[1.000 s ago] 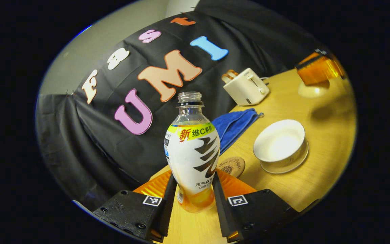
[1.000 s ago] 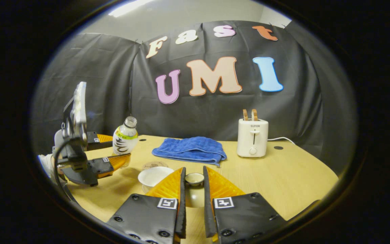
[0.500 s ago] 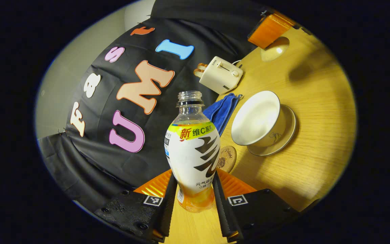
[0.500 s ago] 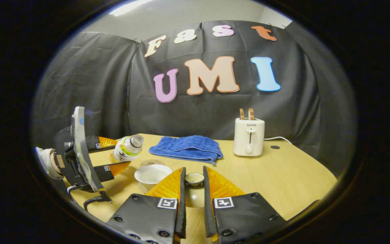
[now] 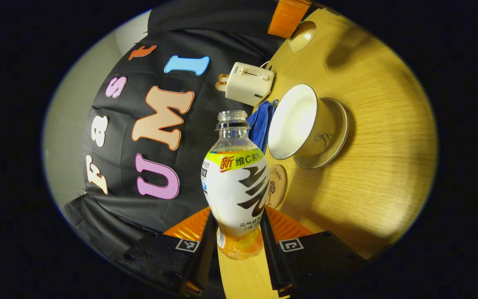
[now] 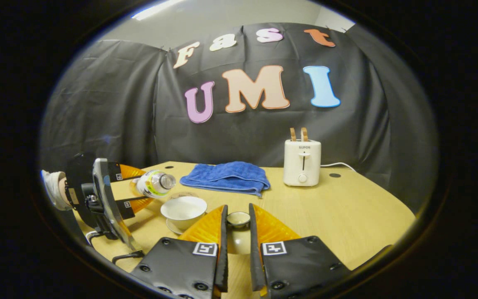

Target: Open the teacup lid with one hand, grasp the water bottle and pour water into the teacup with the other hand; after pouring, place the water bottle on the coaster and then close the teacup lid.

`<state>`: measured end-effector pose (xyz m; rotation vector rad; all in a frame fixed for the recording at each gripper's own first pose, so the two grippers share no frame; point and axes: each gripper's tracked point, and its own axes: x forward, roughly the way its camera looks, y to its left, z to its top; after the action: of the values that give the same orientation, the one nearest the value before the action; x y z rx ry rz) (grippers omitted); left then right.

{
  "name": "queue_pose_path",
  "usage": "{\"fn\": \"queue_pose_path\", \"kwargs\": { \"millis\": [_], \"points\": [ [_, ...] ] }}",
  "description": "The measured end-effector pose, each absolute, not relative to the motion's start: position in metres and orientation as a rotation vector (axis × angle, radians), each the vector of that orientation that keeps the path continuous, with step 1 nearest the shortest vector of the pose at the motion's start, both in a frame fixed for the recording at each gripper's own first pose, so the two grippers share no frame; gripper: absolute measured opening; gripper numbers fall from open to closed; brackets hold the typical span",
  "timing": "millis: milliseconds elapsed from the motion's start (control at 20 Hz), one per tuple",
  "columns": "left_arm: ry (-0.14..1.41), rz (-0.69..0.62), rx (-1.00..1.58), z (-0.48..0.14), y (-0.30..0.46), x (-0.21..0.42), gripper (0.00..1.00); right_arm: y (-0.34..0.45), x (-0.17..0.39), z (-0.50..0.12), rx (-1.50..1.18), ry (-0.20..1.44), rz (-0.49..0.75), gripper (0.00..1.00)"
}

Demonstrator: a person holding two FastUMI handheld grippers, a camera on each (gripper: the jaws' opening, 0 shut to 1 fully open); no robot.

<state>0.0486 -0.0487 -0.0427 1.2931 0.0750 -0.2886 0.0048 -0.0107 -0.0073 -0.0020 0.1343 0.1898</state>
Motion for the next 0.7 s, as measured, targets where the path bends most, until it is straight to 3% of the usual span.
{"fn": "queue_pose_path", "kwargs": {
  "millis": [700],
  "points": [
    [0.068, -0.335, 1.605, -0.029, -0.044, 0.051, 0.55, -0.013, 0.001, -0.016, -0.016, 0.144, 0.19, 0.25]
  ]
}}
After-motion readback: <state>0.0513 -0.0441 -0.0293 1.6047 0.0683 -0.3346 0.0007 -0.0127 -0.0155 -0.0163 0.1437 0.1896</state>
